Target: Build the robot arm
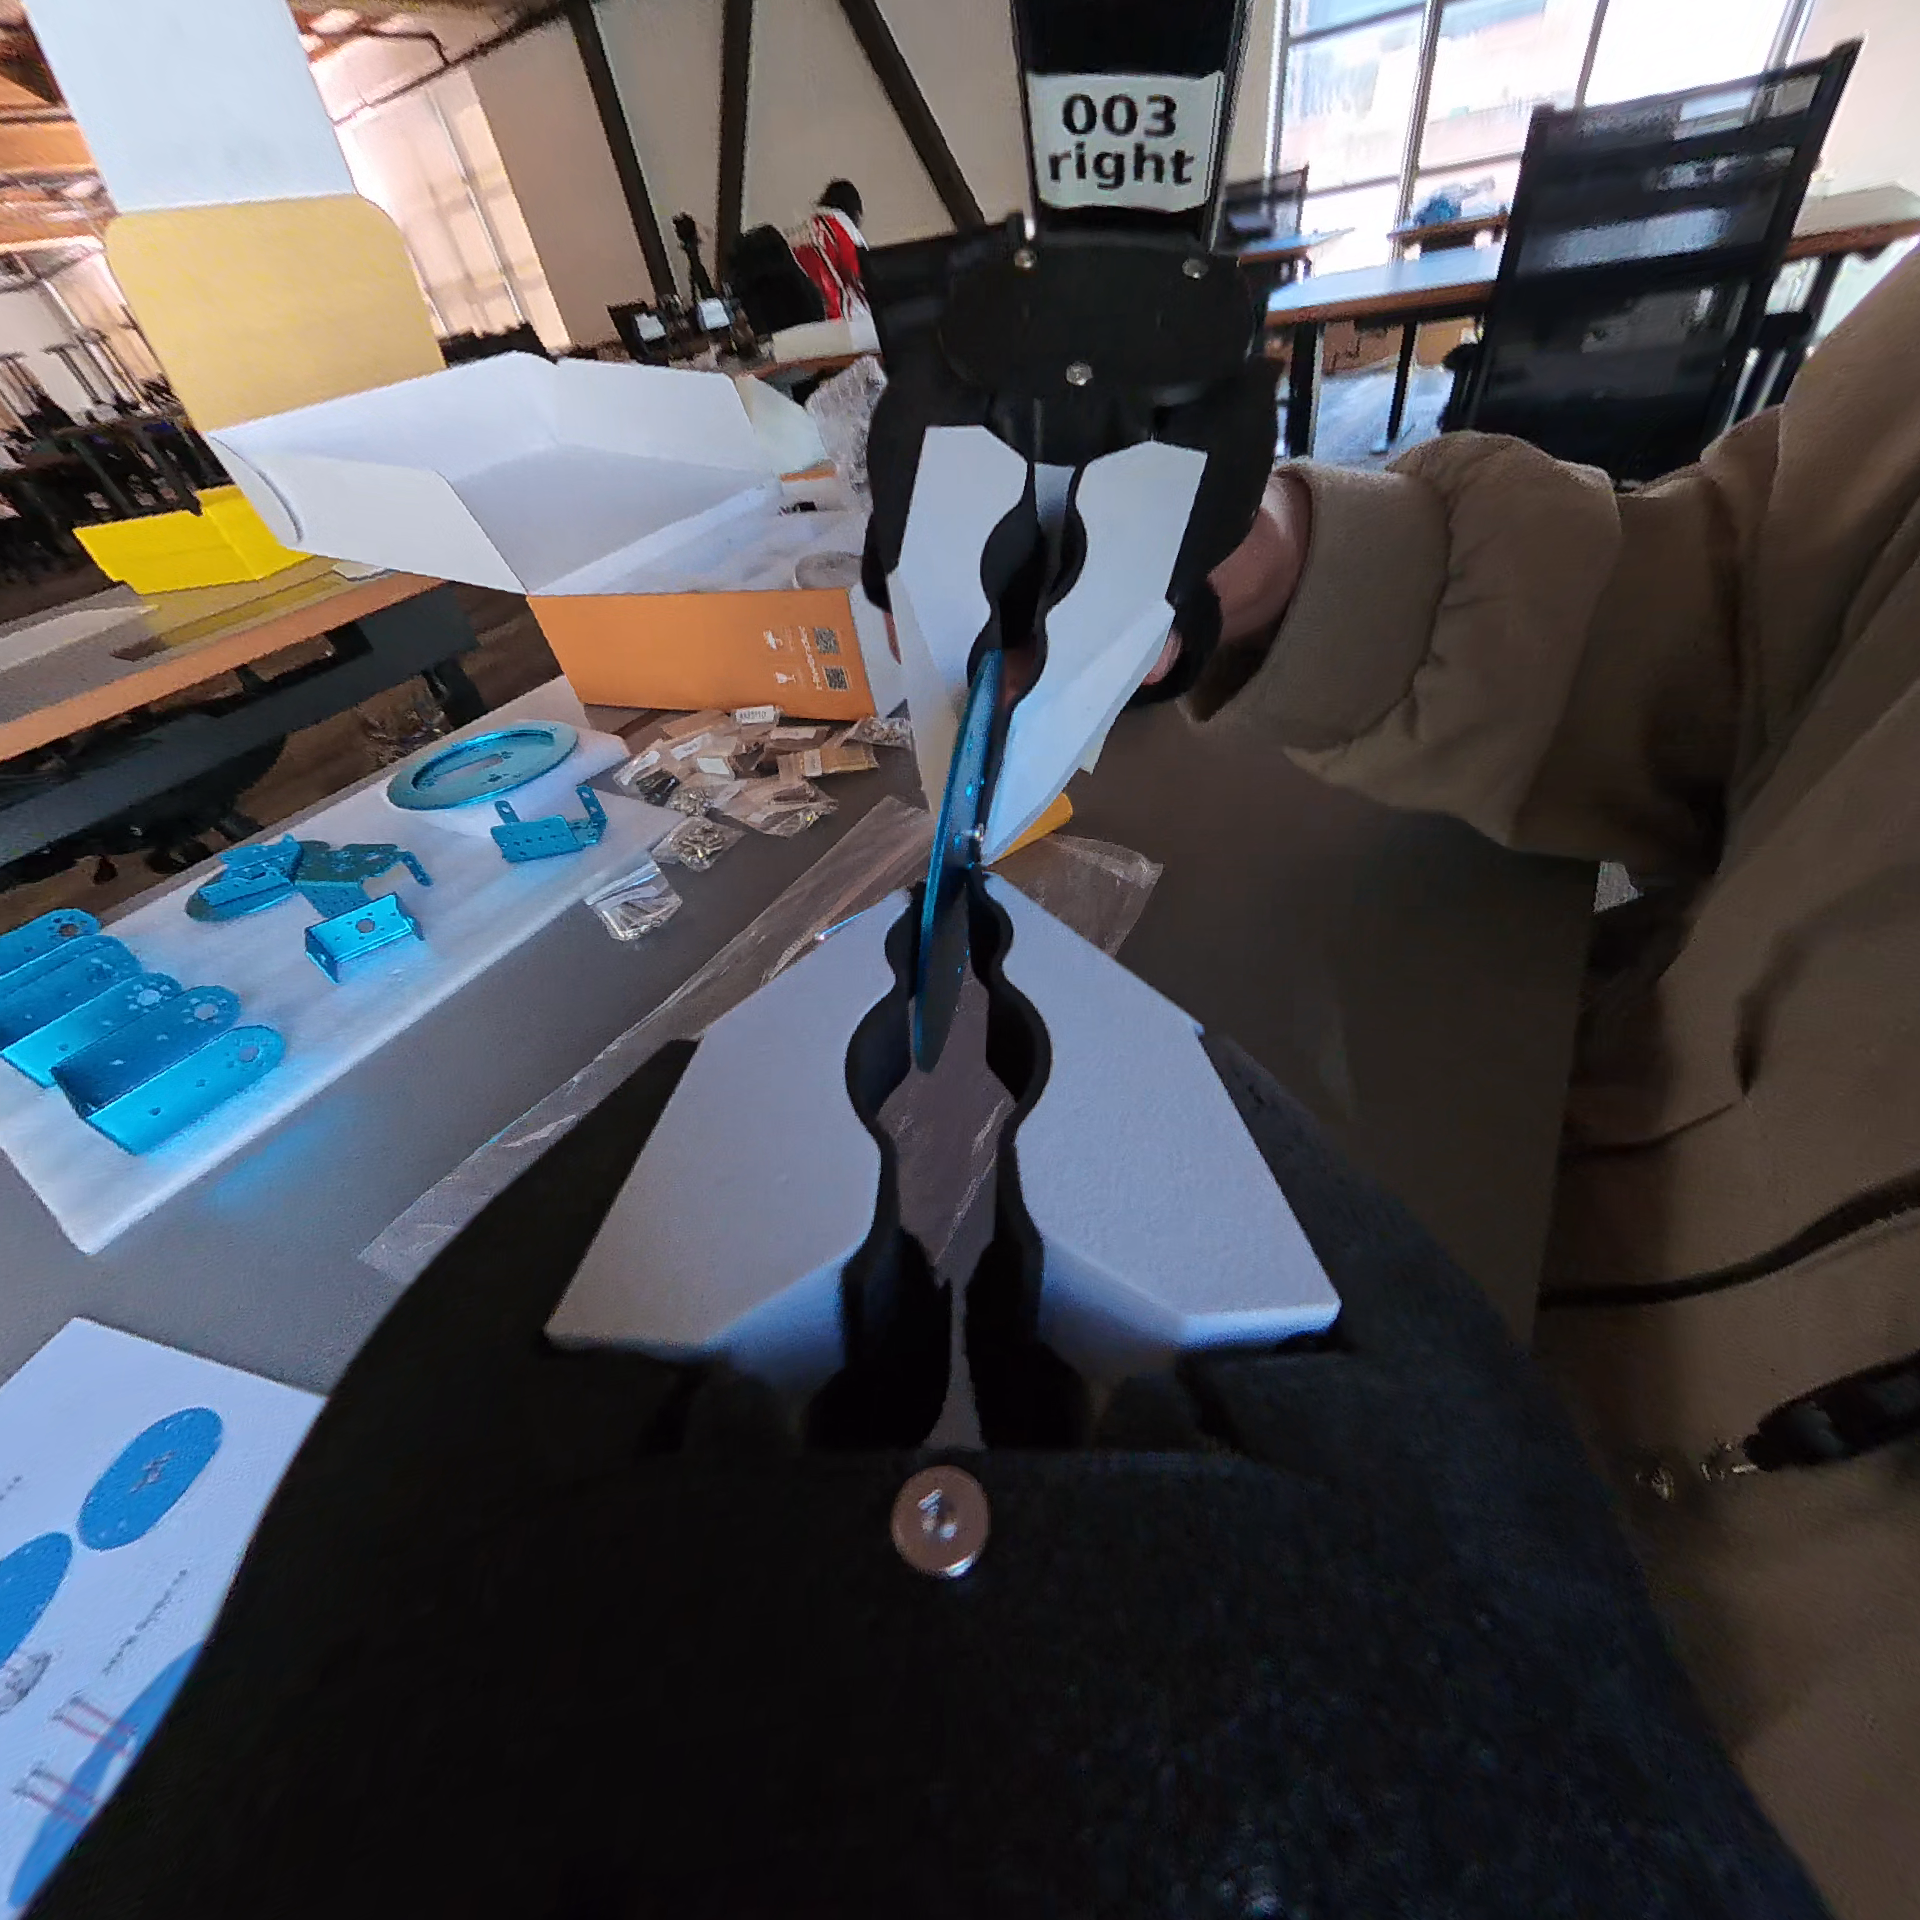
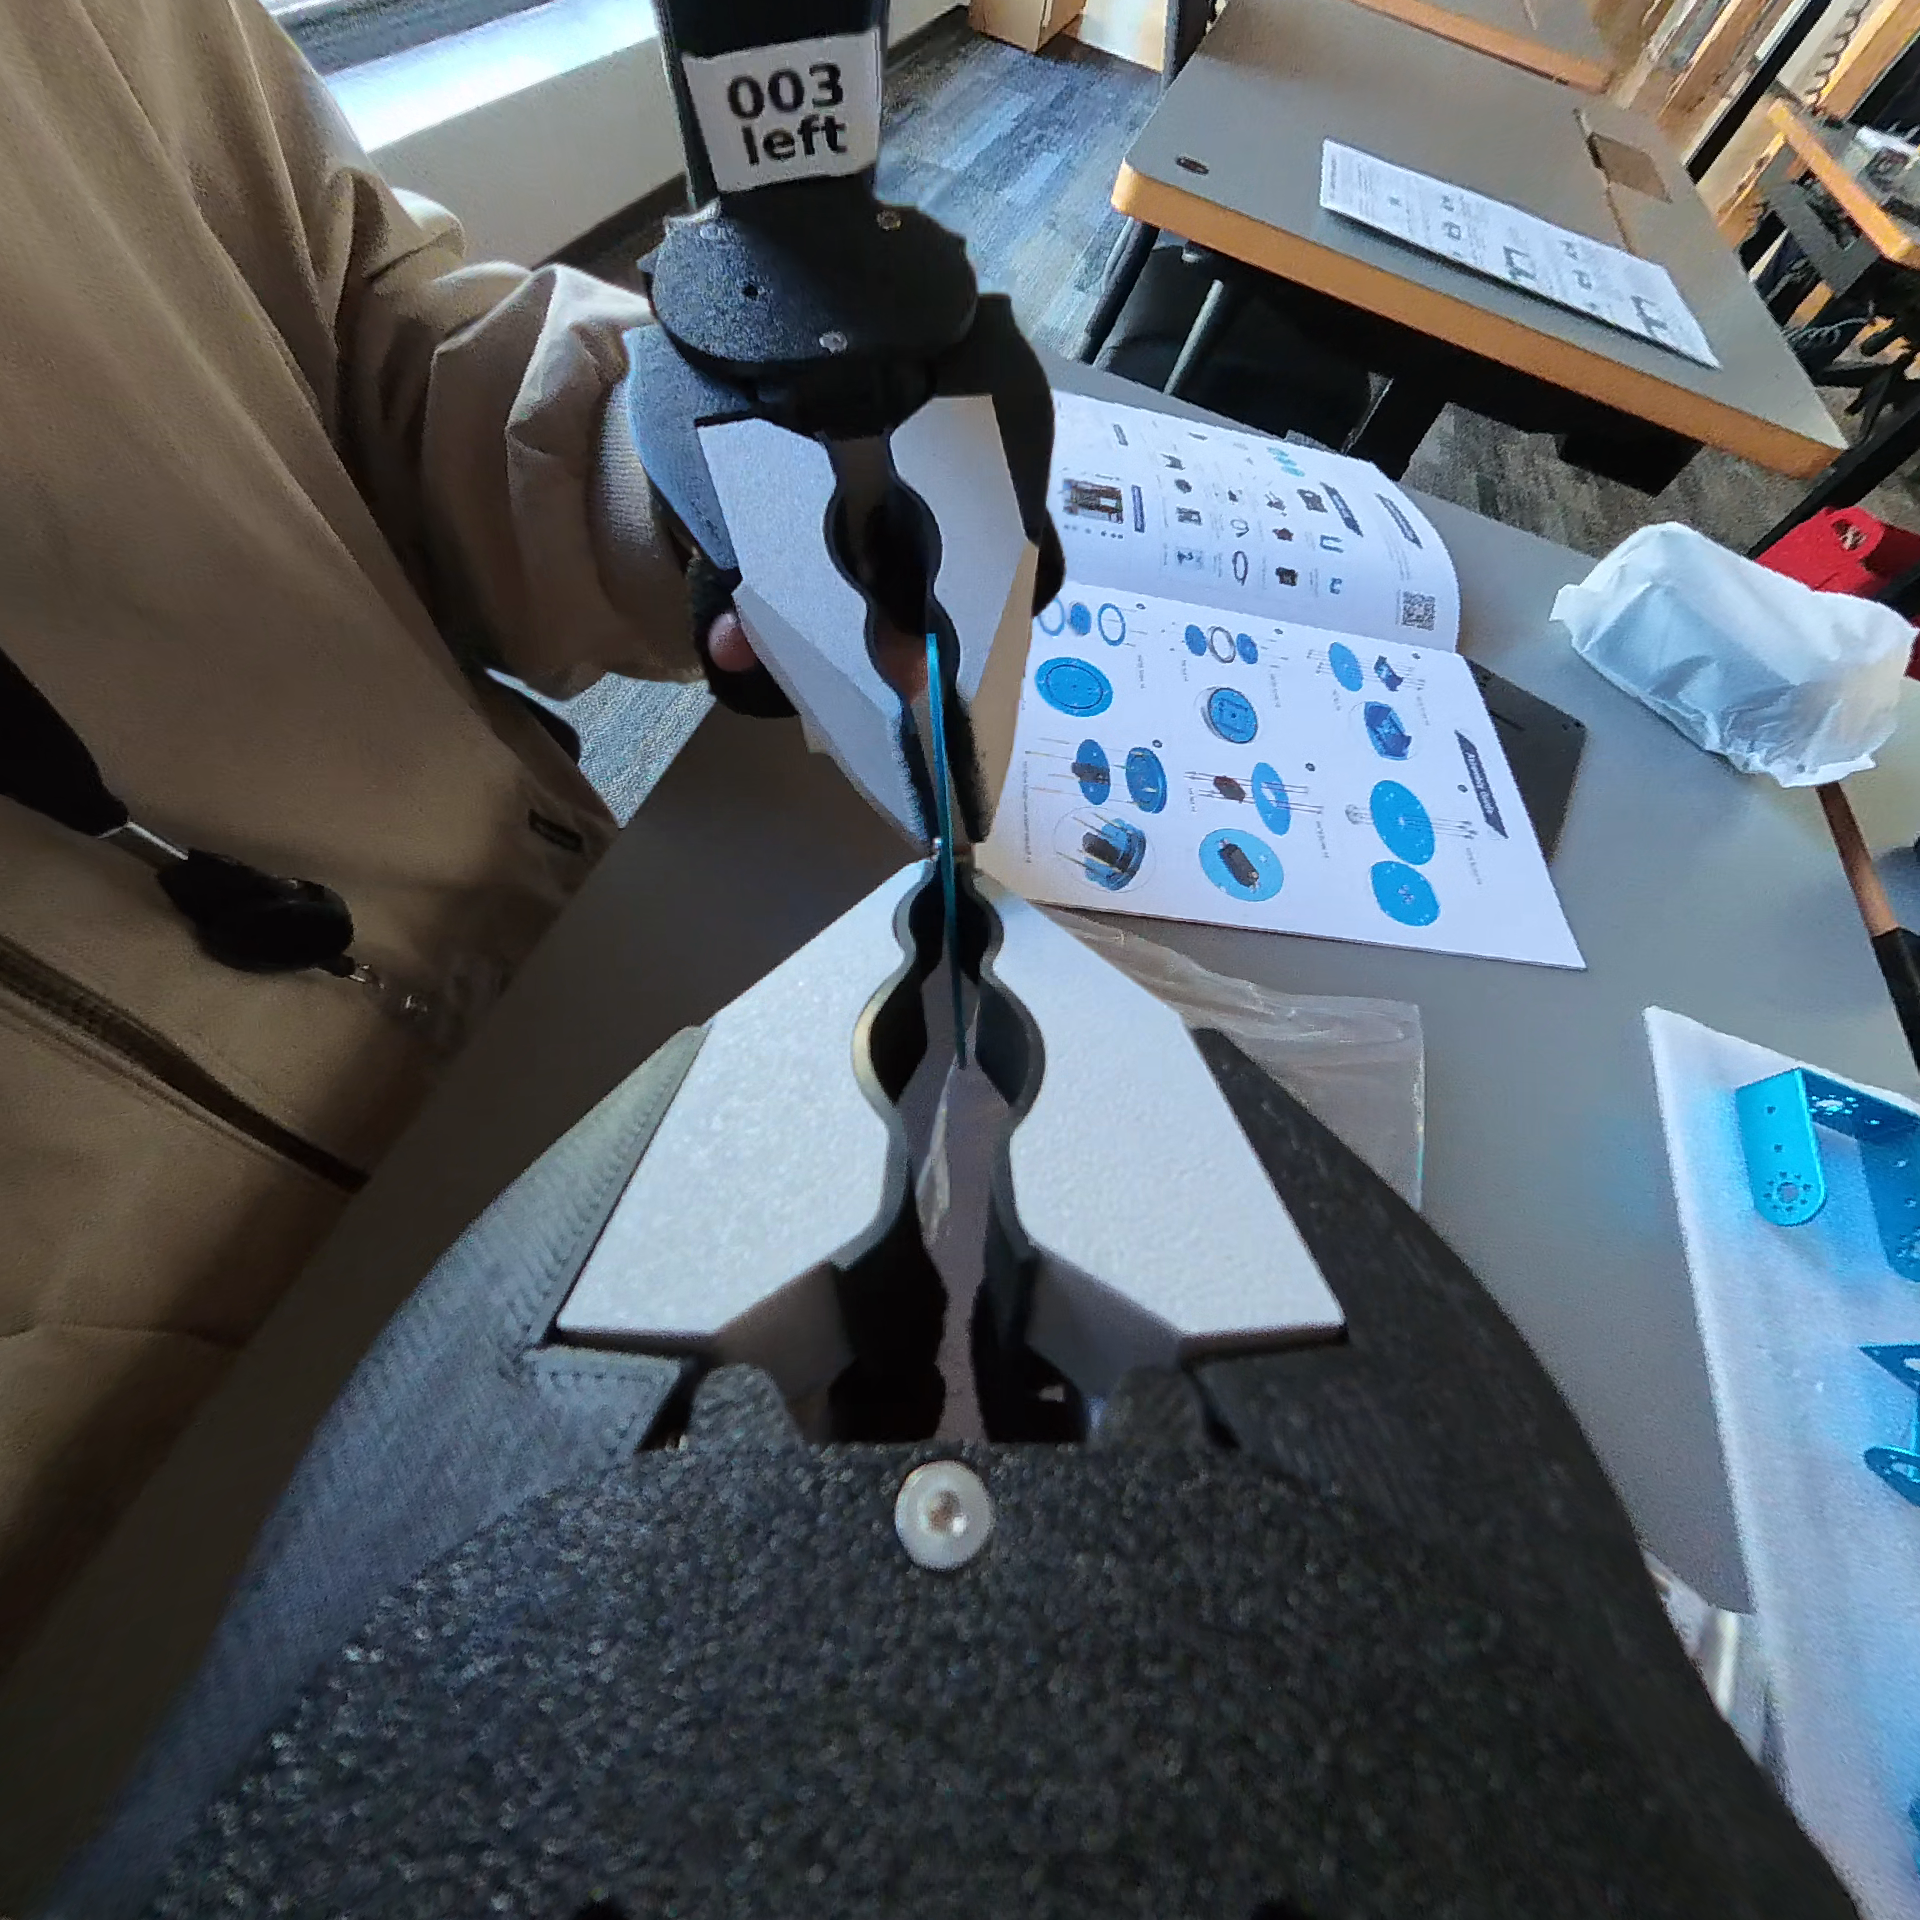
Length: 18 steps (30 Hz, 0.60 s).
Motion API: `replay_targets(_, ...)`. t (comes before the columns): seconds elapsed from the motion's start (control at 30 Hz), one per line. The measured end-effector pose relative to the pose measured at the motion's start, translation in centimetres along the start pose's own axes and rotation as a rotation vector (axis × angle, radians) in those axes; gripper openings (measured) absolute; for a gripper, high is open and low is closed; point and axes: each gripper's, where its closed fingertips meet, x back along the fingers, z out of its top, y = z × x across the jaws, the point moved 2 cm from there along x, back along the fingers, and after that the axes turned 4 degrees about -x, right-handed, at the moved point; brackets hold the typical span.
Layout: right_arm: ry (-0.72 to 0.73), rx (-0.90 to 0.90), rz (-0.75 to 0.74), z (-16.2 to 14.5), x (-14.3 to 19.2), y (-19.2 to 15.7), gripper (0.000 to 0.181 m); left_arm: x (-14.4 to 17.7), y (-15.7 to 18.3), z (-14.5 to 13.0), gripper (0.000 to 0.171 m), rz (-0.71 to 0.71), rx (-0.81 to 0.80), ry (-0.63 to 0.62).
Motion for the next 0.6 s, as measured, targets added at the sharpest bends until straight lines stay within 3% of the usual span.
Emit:
replay_targets(0.33, -0.033, -0.004, 0.109, -0.3, -0.9, -1.9, 0.000, 0.3, 2.2, -0.5, 0.006, -0.095, 0.047, 0.023)
replay_targets(0.6, -0.115, 0.062, 0.086, -1.3, -1.6, -2.1, 0.000, 0.2, 2.4, -1.9, 0.006, -0.152, 0.162, 0.009)
